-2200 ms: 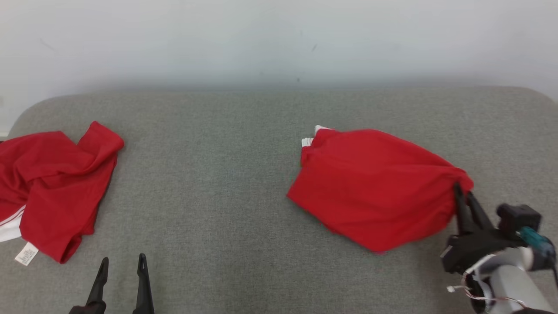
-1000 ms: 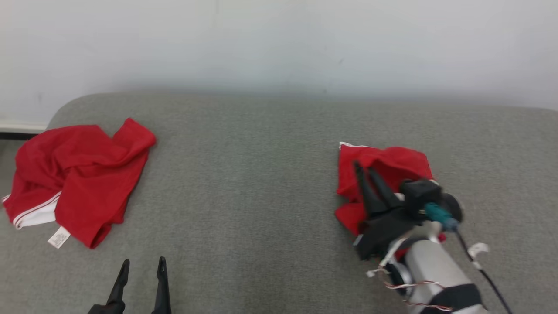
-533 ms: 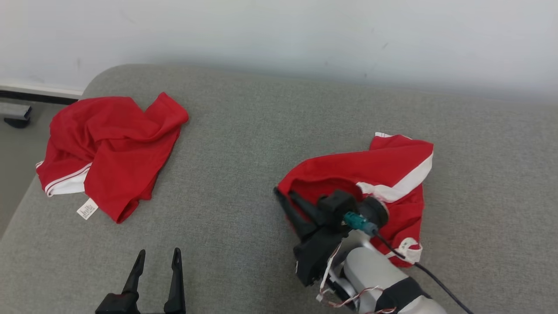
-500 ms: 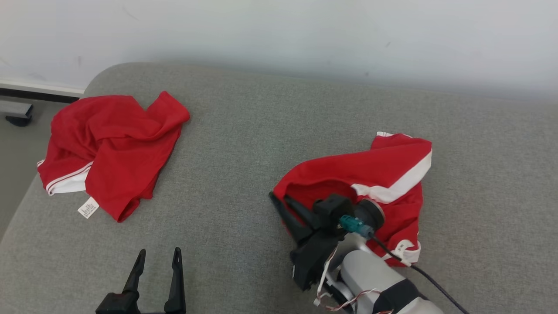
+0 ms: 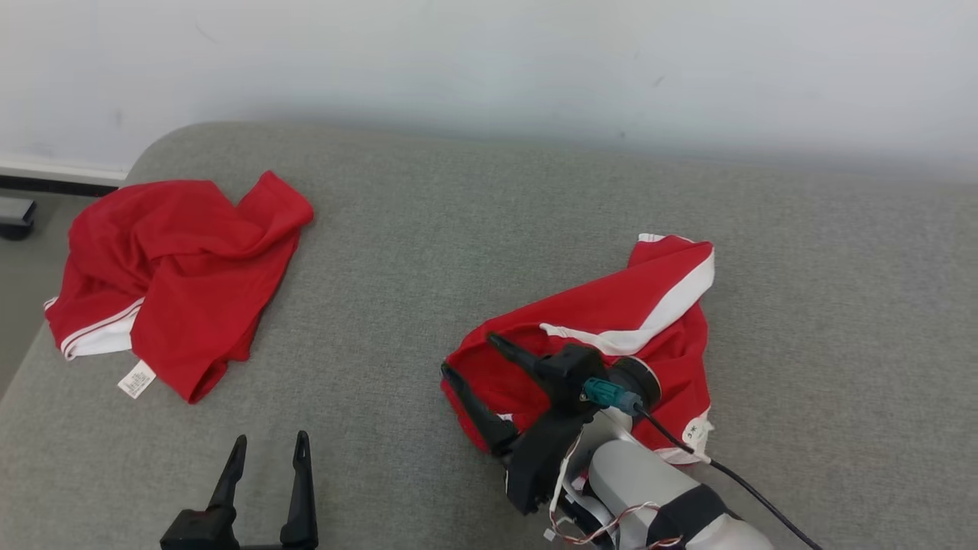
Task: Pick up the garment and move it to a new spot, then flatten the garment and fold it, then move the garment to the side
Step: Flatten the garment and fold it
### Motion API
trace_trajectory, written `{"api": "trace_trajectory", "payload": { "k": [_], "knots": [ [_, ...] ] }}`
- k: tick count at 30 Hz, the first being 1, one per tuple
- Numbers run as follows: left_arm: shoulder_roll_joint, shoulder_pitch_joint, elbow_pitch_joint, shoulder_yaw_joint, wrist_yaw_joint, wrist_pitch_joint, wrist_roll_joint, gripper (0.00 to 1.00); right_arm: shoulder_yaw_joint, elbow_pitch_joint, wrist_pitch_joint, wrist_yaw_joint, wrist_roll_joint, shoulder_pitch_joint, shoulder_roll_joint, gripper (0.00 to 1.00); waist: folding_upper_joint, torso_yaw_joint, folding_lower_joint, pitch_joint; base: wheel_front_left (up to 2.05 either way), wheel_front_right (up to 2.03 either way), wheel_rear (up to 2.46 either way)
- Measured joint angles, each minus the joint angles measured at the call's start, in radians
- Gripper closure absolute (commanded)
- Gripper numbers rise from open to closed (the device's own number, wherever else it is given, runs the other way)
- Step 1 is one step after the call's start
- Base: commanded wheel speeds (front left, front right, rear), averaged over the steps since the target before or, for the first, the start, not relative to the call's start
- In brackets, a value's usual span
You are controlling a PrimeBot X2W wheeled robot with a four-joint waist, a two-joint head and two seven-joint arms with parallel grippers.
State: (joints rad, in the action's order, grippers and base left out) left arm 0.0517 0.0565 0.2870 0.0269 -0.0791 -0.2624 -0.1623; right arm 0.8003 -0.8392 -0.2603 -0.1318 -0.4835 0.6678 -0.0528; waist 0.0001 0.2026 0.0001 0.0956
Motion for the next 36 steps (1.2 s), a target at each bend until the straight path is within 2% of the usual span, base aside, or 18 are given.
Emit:
{"api": "trace_trajectory", "payload": {
  "k": [3,7,13,20,24,29,36],
  "knots": [
    [-0.001,-0.012,-0.008,-0.001,0.005,0.000,0.000,0.00,-0.049,0.044,-0.001,0.000,0.034,0.000,0.000,0.00,0.0000,-0.017,0.0000,-0.010,0.00,0.00,0.00],
    [-0.001,-0.019,-0.014,-0.018,0.003,0.000,0.004,0.00,-0.176,0.181,-0.001,0.000,0.103,-0.047,-0.017,0.00,0.0000,-0.045,0.0000,-0.021,0.00,0.00,0.00],
    [-0.001,-0.049,-0.035,-0.035,0.006,0.000,0.016,0.00,-0.394,0.407,-0.002,0.000,0.216,-0.226,-0.070,0.00,0.0000,-0.093,-0.0001,-0.037,0.00,0.00,0.00],
    [0.000,-0.073,-0.059,-0.063,0.008,0.000,0.040,0.00,-0.609,0.604,-0.001,0.000,0.289,-0.416,-0.086,0.00,0.0000,-0.154,-0.0001,-0.047,0.00,0.00,0.00],
    [0.000,-0.078,-0.071,-0.075,0.009,0.000,0.047,0.00,-0.736,0.695,-0.004,0.000,0.307,-0.524,-0.071,0.00,0.0000,-0.191,-0.0001,-0.050,0.00,0.00,0.00],
    [0.000,-0.078,-0.073,-0.077,0.006,0.000,0.055,0.00,-0.797,0.724,-0.004,0.000,0.318,-0.618,-0.051,0.00,-0.0001,-0.210,-0.0001,-0.051,0.00,0.00,0.00],
    [0.003,-0.077,-0.070,-0.075,-0.006,0.000,0.066,0.00,-0.800,0.699,-0.004,0.000,0.329,-0.677,-0.023,0.00,0.0000,-0.217,-0.0001,-0.043,0.00,0.00,0.00]
  ]
}}
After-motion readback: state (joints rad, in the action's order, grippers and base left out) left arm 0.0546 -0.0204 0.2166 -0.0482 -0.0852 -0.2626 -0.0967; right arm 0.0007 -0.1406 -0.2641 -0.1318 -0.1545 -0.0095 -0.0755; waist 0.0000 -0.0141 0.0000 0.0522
